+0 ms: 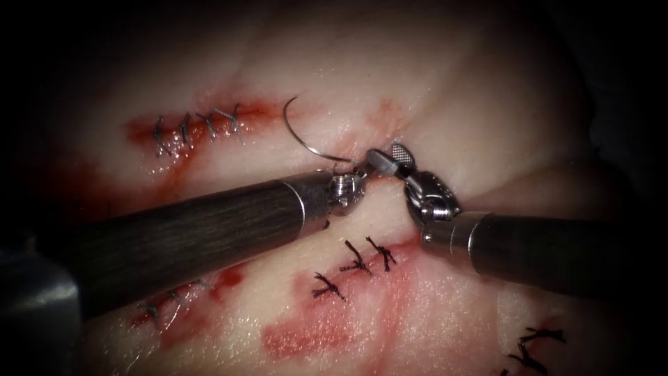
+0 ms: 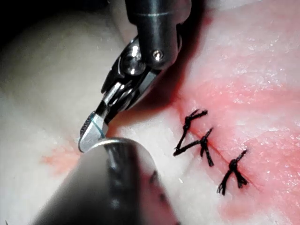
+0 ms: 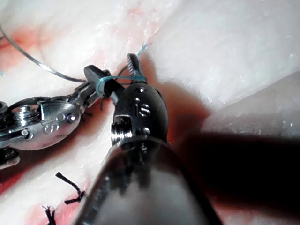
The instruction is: Wound Closure
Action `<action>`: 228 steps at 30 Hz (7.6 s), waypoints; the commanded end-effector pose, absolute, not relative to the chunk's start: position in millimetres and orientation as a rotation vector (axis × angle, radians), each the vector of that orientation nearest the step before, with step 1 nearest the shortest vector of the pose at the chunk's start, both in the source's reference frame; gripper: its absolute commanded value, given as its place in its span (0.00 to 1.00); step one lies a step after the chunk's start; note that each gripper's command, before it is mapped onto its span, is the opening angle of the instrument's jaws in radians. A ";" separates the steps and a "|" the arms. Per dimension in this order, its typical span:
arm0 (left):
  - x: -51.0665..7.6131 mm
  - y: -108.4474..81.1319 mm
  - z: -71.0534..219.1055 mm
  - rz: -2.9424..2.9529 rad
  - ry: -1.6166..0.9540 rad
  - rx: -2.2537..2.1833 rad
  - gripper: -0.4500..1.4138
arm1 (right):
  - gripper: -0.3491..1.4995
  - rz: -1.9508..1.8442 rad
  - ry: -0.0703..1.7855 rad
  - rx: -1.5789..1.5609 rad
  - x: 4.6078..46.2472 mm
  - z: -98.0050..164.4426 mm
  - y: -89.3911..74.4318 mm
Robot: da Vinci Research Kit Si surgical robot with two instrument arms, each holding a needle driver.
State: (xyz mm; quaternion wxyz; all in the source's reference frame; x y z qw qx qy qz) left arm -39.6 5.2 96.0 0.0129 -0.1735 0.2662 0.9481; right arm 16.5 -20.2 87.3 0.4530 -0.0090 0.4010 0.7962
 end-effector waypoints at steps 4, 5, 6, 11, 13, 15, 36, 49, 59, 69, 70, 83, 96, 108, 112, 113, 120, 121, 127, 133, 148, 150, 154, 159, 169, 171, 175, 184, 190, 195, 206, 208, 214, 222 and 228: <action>-40.3 5.7 96.3 2.956 0.835 -0.536 0.00 | 0.70 2.010 0.960 0.005 17.1 89.5 -20.1; -40.5 5.8 96.2 2.955 0.834 -0.533 0.00 | 0.71 2.031 0.948 0.014 16.8 90.1 -20.0; -40.7 5.8 96.2 2.954 0.834 -0.531 0.00 | 0.71 2.042 0.936 0.018 16.6 90.5 -20.1; -41.2 6.1 96.3 2.966 0.842 -0.518 0.00 | 0.72 2.095 0.900 0.049 15.7 92.1 -20.4; -41.4 6.1 96.3 2.965 0.842 -0.520 0.00 | 0.72 2.110 0.900 0.056 15.4 92.6 -20.3; -41.5 6.0 96.3 2.970 0.845 -0.520 0.00 | 0.72 2.138 0.900 0.064 15.3 93.5 -19.8; -41.3 5.7 96.4 2.991 0.852 -0.514 0.00 | 0.00 1.937 0.878 -0.029 18.3 94.7 -17.3; -38.2 7.2 96.9 3.001 0.831 -0.470 0.00 | 0.00 1.546 0.946 -0.129 20.7 89.3 -17.9; -35.6 9.2 98.3 3.029 0.753 -0.382 0.00 | 0.00 1.154 1.115 -0.198 20.7 85.3 -19.1; -37.3 15.7 99.1 3.059 0.707 -0.387 0.00 | 0.00 1.050 1.110 -0.108 22.7 84.9 -20.9; -37.5 16.2 99.1 3.063 0.703 -0.398 0.00 | 0.00 1.041 1.113 -0.098 22.9 84.9 -21.1; -41.2 23.3 101.0 3.172 0.696 -0.431 0.00 | 0.00 0.939 1.004 0.214 25.3 84.0 -25.8; -41.9 26.0 103.9 3.207 0.756 -0.434 0.00 | 0.00 1.242 0.744 0.477 25.7 85.1 -27.6; -42.5 25.2 104.5 3.203 0.792 -0.450 0.00 | 0.00 1.256 0.701 0.506 25.4 85.0 -28.1; -42.0 24.9 103.9 3.205 0.788 -0.471 0.00 | 0.00 1.277 0.781 0.442 25.6 84.6 -27.2; -41.8 24.8 103.5 3.205 0.787 -0.469 0.00 | 0.00 1.261 0.805 0.428 25.6 84.5 -27.0; -39.9 24.3 99.7 3.157 0.864 -0.443 0.00 | 0.64 1.270 0.924 0.298 24.3 83.9 -25.8; -39.7 24.2 99.3 3.152 0.868 -0.440 0.00 | 0.68 1.274 0.929 0.296 24.0 83.9 -25.7; -38.6 22.3 96.3 3.156 0.862 -0.418 0.00 | 0.75 1.309 0.971 0.276 20.8 83.1 -23.8; -38.0 21.6 94.3 3.141 0.884 -0.411 0.00 | 0.70 1.366 0.964 0.243 18.7 82.5 -21.9; -36.5 19.5 89.7 3.136 0.900 -0.345 0.00 | 0.89 1.399 1.009 0.226 19.9 85.6 -17.5; -36.2 19.5 89.1 3.134 0.909 -0.334 0.00 | 0.89 1.391 1.012 0.237 20.2 86.0 -17.3; -36.0 19.6 88.1 3.121 0.920 -0.335 0.00 | 0.89 1.377 1.026 0.253 20.7 86.8 -17.0; -36.0 19.7 87.3 3.114 0.932 -0.335 0.00 | 0.88 1.230 1.068 0.223 21.6 87.9 -16.4; -36.1 19.1 86.4 3.102 0.944 -0.327 0.00 | 0.92 1.034 1.098 0.185 23.4 90.0 -16.3; -36.1 19.0 86.4 3.102 0.945 -0.326 0.00 | 0.91 0.995 1.097 0.153 23.7 90.1 -16.3; -36.1 18.6 86.2 3.103 0.945 -0.322 0.00 | 0.92 0.943 1.098 0.119 24.4 90.3 -16.1; -36.5 17.7 85.2 3.105 0.945 -0.309 0.00 | 0.91 0.884 1.116 0.154 26.0 90.5 -15.8; -36.4 17.9 84.9 3.101 0.948 -0.312 0.00 | 0.90 0.892 1.121 0.139 26.2 90.4 -15.3; -36.4 17.9 84.9 3.099 0.951 -0.312 0.00 | 0.87 0.891 1.131 0.133 26.3 90.2 -15.1; -36.6 17.0 84.1 3.097 0.953 -0.308 0.00 | 0.84 0.894 1.134 0.113 27.7 90.3 -14.7; -36.5 17.1 84.0 3.098 0.951 -0.311 0.00 | 0.83 0.896 1.133 0.111 27.9 90.3 -14.6; -36.4 17.2 83.9 3.099 0.958 -0.310 0.00 | 0.00 0.762 1.145 0.036 28.0 90.4 -14.6; -35.5 16.7 83.5 3.101 0.968 -0.324 0.00 | 0.18 0.708 1.164 -0.038 27.4 89.9 -14.1; -32.9 16.5 83.1 3.091 0.997 -0.287 0.00 | 0.88 0.851 1.156 0.005 22.9 89.1 -14.8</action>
